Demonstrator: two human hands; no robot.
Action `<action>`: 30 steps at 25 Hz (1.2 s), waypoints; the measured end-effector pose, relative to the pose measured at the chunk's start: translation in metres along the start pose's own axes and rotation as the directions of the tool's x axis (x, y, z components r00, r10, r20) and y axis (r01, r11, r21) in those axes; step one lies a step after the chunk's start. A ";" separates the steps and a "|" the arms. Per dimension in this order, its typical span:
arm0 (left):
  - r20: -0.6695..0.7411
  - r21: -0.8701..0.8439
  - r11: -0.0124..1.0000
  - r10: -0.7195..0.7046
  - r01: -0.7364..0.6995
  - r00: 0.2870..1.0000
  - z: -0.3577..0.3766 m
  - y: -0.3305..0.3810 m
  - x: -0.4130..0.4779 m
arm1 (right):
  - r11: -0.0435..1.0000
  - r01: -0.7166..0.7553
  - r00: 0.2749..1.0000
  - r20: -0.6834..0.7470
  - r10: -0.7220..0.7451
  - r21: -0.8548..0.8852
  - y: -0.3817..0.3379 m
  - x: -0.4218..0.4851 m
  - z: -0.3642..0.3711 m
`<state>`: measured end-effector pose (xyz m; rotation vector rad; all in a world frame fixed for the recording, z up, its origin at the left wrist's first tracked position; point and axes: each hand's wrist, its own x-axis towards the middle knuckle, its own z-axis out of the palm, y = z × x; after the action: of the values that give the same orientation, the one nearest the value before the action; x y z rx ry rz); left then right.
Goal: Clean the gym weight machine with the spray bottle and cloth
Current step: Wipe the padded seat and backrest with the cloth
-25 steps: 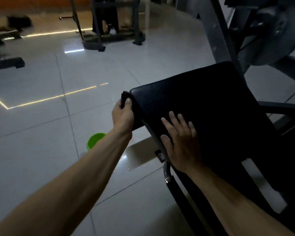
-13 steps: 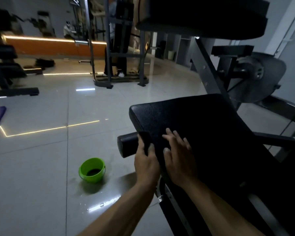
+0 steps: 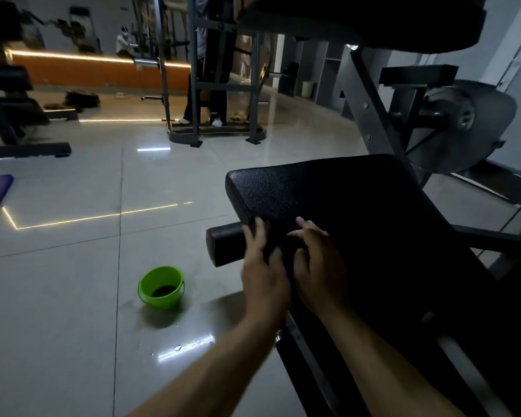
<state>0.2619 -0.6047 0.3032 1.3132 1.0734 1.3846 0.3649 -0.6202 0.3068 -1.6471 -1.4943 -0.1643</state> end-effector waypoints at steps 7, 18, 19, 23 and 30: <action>-0.064 0.050 0.997 -0.061 0.064 0.996 -0.017 0.015 0.099 | 0.998 -0.059 0.988 -0.147 0.057 -0.014 0.001 -0.004 -0.005; 0.371 -0.002 0.995 -0.092 0.100 0.924 -0.047 -0.014 -0.068 | 0.788 -0.441 0.897 0.167 0.410 0.430 -0.030 -0.001 -0.037; 0.372 -0.043 0.996 -0.057 0.078 0.926 -0.053 -0.006 -0.067 | 0.754 -0.460 0.888 0.221 0.404 0.470 -0.042 -0.006 -0.044; 0.493 -0.129 0.991 0.033 0.035 0.869 -0.040 0.045 -0.056 | 0.563 -0.447 0.893 0.319 0.316 0.695 -0.079 -0.051 -0.055; 0.289 0.055 0.972 -0.236 0.230 0.928 -0.053 0.037 -0.021 | 0.987 -0.154 0.977 0.155 0.145 0.050 -0.031 -0.107 -0.104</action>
<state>0.2071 -0.6332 0.3324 1.3101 1.0040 0.9688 0.3556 -0.7719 0.3194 -1.7460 -1.4644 0.0906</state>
